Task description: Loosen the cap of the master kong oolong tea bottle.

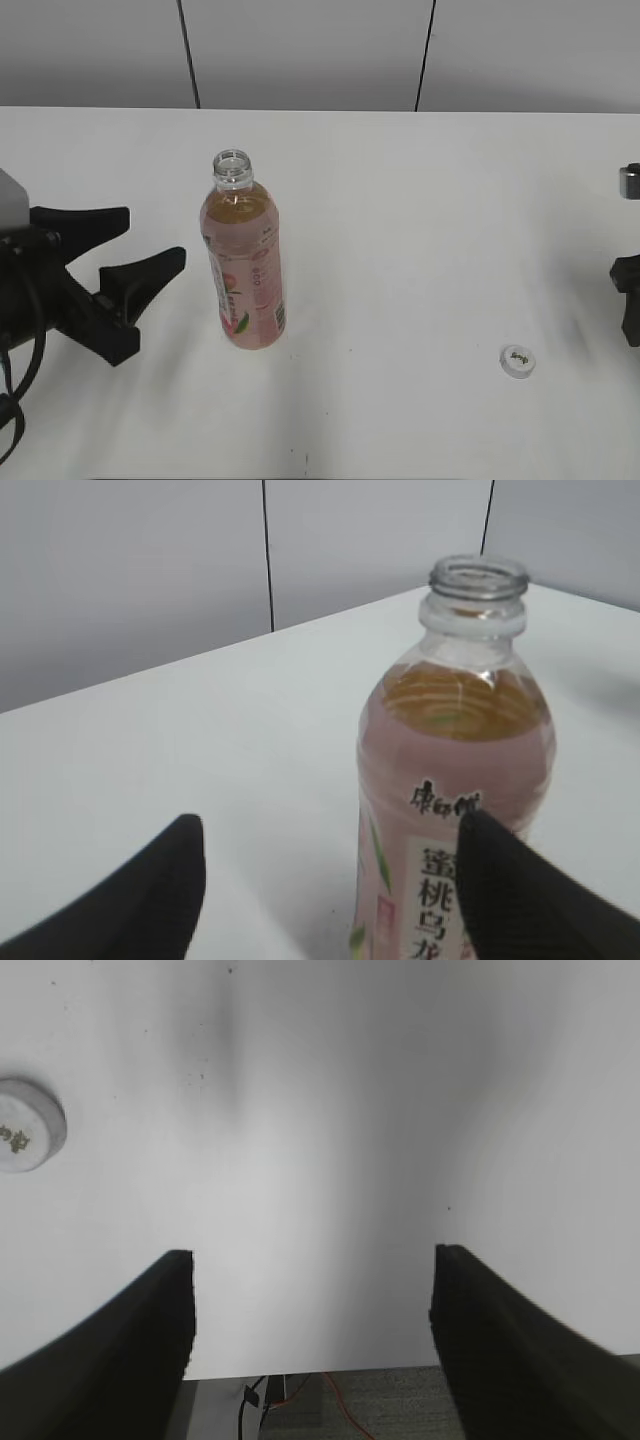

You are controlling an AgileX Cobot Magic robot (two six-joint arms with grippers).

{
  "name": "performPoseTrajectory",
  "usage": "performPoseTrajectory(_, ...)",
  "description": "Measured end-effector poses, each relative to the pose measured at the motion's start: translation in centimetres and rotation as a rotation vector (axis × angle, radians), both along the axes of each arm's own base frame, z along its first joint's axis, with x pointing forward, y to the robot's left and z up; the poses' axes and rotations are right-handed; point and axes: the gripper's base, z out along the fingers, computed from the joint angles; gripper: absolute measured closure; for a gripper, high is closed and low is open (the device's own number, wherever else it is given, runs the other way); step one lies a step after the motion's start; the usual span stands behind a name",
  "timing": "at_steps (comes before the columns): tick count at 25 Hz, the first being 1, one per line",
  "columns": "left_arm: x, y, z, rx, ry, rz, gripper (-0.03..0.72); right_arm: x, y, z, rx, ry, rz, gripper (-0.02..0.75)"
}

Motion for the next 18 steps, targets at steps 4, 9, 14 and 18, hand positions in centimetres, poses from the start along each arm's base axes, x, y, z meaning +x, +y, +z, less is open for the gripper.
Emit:
performPoseTrajectory(4,0.0,0.4,-1.0,0.058,0.099,0.037,0.218,-0.7,-0.1,1.8,-0.006,-0.04,0.004,0.185)
performPoseTrajectory(9,0.7,0.8,-1.6,0.082,0.245,0.124,0.218,-1.2,-0.1,2.8,-0.007,-0.066,0.006,0.185)
performPoseTrajectory(14,2.2,2.0,0.4,0.071,0.236,0.242,0.219,-1.3,-0.2,2.9,-0.007,-0.062,0.007,0.185)
performPoseTrajectory(18,3.4,4.9,2.5,0.014,0.187,0.409,0.219,-1.3,-0.2,2.9,-0.007,-0.062,0.008,0.185)
